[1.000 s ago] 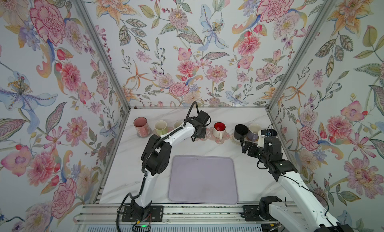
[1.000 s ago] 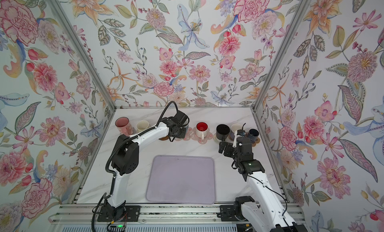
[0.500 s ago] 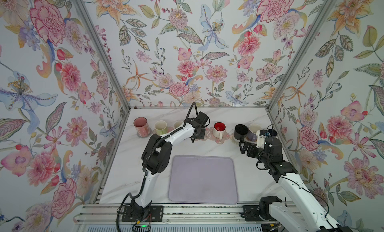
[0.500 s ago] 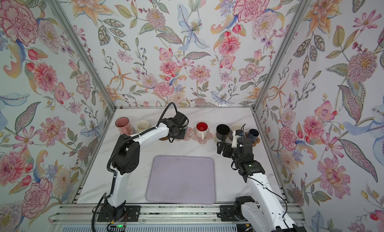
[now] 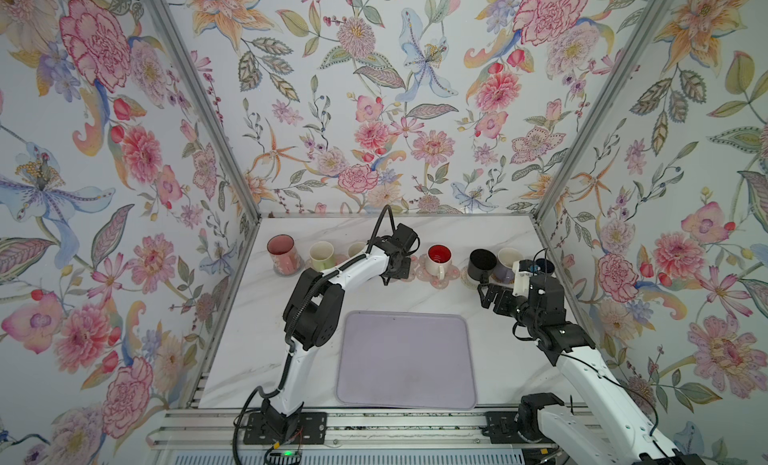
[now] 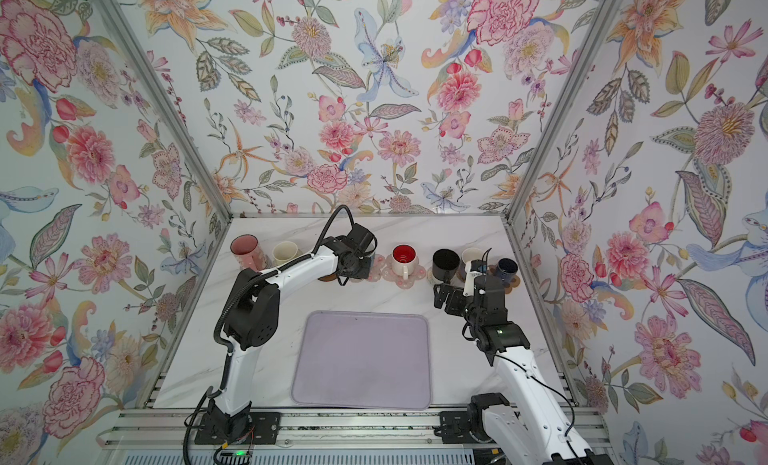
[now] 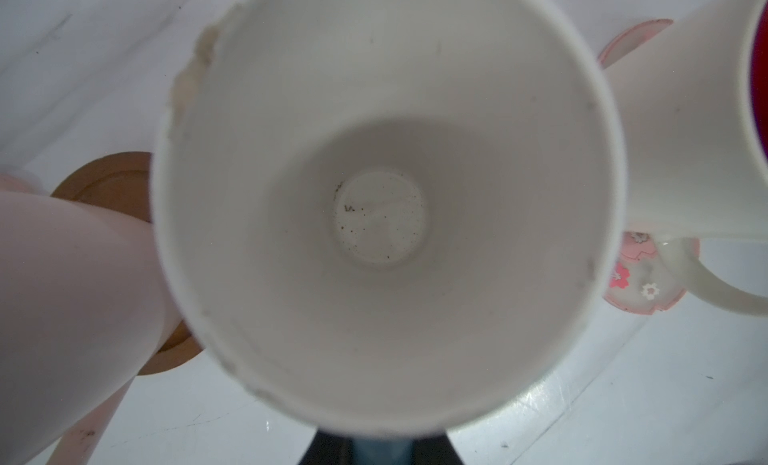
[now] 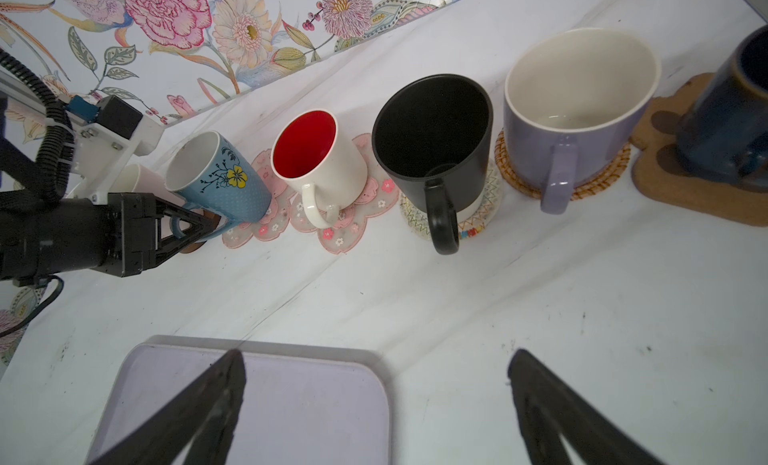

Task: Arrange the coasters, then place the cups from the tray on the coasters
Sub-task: 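Lower the blue floral mug onto the pink coaster beside the cream mug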

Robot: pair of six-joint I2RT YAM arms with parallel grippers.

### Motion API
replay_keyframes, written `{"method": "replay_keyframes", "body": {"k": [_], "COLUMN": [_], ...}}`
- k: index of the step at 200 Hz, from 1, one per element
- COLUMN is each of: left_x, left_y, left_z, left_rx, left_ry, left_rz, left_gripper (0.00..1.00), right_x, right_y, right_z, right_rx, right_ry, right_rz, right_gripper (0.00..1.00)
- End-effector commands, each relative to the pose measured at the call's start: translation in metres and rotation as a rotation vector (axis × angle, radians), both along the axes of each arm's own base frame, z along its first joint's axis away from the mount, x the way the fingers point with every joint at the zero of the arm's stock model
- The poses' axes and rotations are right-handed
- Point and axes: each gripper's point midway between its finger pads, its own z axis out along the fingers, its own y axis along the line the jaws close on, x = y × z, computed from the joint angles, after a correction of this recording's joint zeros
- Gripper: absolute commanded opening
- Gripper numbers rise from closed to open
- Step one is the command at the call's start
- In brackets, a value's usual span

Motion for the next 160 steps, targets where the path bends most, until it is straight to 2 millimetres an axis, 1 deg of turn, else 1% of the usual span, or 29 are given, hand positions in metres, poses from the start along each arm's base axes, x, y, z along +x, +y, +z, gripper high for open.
{"method": "replay_keyframes", "body": {"k": [1, 39, 79, 103, 112, 141, 160], "left_x": [0.016, 0.016, 0.015, 0.014, 0.014, 0.013, 0.013], "left_y": [-0.006, -0.007, -0.001, 0.0, 0.0, 0.0, 0.002], "left_z": [0.0, -0.004, -0.007, -0.009, -0.009, -0.011, -0.01], "left_rx": [-0.033, -0.026, -0.007, 0.0, -0.001, -0.001, 0.005], "left_ry": [-0.027, -0.02, -0.011, -0.006, -0.005, 0.0, -0.001], "left_rz": [0.011, 0.011, 0.021, 0.023, 0.023, 0.029, 0.035], "left_gripper": [0.0, 0.0, 0.0, 0.0, 0.05, 0.15, 0.26], "right_x": [0.001, 0.001, 0.001, 0.001, 0.001, 0.001, 0.002], "right_y": [0.0, 0.0, -0.001, -0.001, -0.001, -0.001, -0.002], "right_z": [0.002, 0.001, 0.001, 0.001, 0.001, 0.0, 0.0], "right_rx": [0.01, 0.008, 0.009, 0.008, 0.009, 0.009, 0.009], "right_ry": [-0.017, -0.016, -0.015, -0.015, -0.016, -0.014, -0.014], "right_rz": [0.002, 0.002, -0.001, 0.0, -0.002, -0.002, -0.004], "right_gripper": [0.99, 0.99, 0.99, 0.99, 0.99, 0.99, 0.99]}}
